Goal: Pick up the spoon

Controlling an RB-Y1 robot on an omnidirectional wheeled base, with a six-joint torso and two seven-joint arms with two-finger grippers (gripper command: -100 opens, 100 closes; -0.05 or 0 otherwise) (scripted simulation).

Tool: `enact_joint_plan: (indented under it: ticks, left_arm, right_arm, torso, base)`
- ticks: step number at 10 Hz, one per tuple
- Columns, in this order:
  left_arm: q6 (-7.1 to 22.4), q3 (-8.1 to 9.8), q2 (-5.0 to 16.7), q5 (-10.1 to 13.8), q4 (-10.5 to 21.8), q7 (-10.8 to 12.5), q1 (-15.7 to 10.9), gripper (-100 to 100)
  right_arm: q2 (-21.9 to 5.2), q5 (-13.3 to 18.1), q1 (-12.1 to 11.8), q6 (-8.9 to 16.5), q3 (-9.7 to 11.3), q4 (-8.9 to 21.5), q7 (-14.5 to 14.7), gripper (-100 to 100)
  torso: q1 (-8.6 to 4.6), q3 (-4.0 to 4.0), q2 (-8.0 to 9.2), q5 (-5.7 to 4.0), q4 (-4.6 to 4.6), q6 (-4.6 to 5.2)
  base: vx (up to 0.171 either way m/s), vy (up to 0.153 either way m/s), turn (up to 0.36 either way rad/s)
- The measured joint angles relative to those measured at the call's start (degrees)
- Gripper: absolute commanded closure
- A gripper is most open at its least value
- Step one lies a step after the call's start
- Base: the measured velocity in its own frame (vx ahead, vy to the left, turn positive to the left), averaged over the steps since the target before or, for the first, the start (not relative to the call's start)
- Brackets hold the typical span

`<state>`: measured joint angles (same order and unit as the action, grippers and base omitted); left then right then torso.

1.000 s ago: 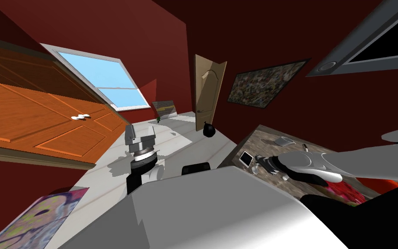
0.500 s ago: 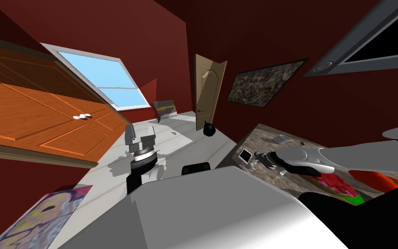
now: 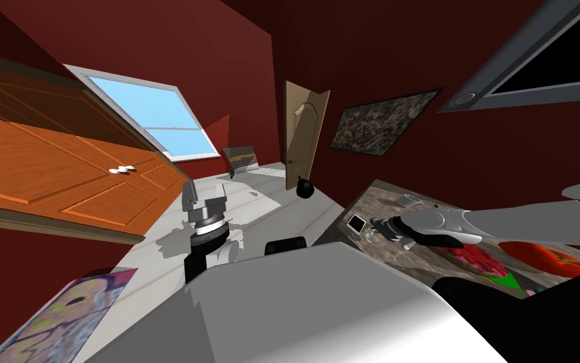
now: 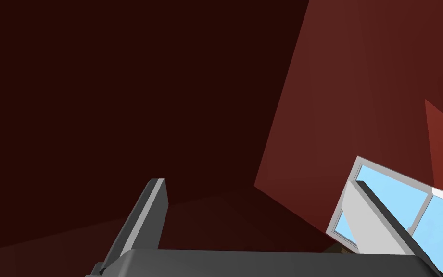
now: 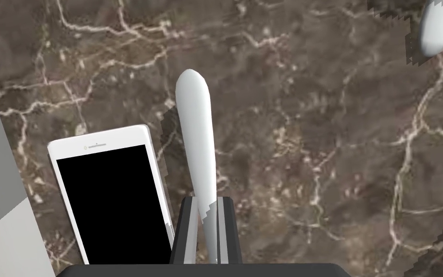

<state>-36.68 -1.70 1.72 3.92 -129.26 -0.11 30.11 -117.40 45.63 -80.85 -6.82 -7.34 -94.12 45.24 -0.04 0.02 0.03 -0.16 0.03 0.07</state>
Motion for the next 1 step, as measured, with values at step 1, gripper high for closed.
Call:
enact_joint_plan:
  ticks: [1]
  left_arm:
    - [0.0,0.0,0.0,0.0,0.0,0.0,0.0,0]
  right_arm:
    - [0.01,0.03,0.17,-0.15,0.12,0.04,-0.05,0]
  torso:
    - [-0.04,-0.02,-0.04,-0.02,-0.01,0.01]
  base:
    - [0.0,0.0,0.0]
